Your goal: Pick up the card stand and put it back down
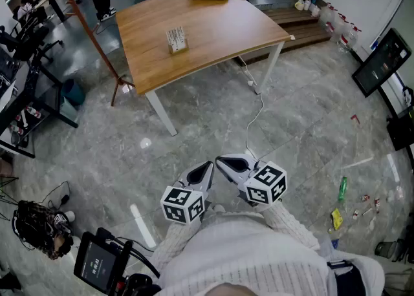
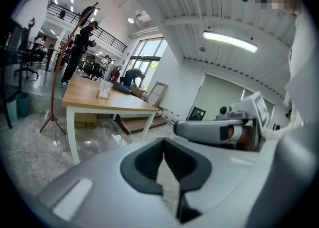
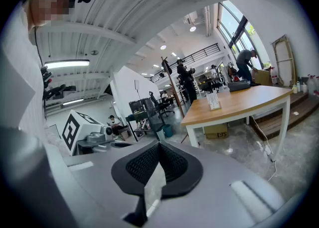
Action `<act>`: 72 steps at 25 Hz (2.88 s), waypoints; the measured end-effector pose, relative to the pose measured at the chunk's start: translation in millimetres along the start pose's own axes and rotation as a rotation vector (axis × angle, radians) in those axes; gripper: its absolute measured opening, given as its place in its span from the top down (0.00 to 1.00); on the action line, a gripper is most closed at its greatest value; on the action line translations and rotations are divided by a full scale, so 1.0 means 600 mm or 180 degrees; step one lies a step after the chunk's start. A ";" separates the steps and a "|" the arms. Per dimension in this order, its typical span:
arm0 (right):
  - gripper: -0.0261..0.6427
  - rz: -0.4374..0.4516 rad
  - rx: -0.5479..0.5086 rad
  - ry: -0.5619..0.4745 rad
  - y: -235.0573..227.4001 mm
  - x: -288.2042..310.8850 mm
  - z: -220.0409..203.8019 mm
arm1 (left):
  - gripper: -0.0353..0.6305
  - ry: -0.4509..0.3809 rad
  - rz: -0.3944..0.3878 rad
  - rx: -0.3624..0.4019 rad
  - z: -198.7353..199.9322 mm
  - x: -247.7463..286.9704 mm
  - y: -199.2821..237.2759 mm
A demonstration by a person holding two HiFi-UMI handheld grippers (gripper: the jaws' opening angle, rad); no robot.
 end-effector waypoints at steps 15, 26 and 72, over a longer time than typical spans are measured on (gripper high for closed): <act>0.96 0.0005 0.0371 -0.0145 -0.181 0.132 0.085 | 0.94 -0.0050 0.0139 -0.0061 0.088 0.141 0.165; 0.96 0.0127 0.0406 -0.0334 -0.335 0.325 0.256 | 0.94 -0.0101 -0.0140 -0.0046 0.293 0.291 0.361; 0.96 0.0604 0.0162 0.0239 -0.693 0.631 0.451 | 0.93 0.0206 0.0396 -0.0139 0.495 0.572 0.672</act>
Point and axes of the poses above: the fingertips, and each gripper's own axes: x forward along the fingers, y to its left, z out of its top, the point moved 6 cm from there along -x, backward along the fingers
